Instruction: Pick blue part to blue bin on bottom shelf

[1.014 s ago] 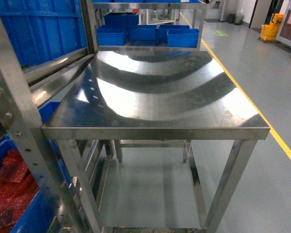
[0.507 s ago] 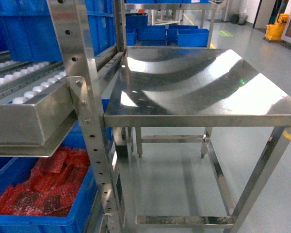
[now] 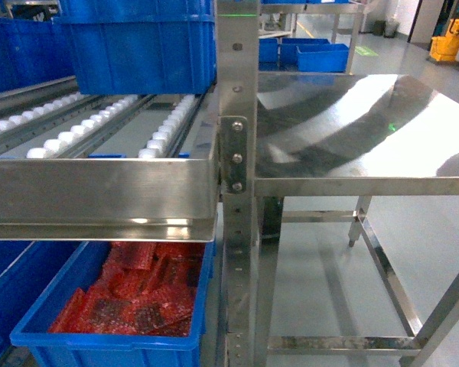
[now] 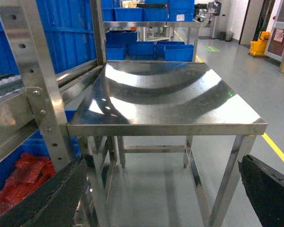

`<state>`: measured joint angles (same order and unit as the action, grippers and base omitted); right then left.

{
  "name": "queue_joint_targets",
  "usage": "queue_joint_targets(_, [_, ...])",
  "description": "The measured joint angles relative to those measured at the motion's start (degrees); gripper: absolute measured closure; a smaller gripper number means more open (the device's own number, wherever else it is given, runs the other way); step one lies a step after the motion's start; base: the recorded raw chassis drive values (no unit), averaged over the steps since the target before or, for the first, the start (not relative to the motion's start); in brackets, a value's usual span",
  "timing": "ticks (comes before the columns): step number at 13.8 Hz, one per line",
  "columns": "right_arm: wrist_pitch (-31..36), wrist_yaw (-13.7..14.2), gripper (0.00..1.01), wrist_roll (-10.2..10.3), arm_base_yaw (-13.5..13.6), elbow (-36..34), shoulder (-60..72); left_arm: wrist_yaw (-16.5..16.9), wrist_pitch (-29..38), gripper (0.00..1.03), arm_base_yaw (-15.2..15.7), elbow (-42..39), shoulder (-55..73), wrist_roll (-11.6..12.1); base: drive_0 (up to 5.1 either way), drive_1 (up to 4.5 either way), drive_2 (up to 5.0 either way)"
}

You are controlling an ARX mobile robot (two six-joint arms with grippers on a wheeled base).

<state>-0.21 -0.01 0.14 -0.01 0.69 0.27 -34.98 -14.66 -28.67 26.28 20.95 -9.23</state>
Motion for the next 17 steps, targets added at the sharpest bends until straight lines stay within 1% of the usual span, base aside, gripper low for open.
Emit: queue_joint_targets(17, [-0.04,0.00,0.03,0.00,0.00,0.00,0.00,-0.02,-0.07,0.60,0.00,0.00,0.04,0.00,-4.9,2.42,2.4])
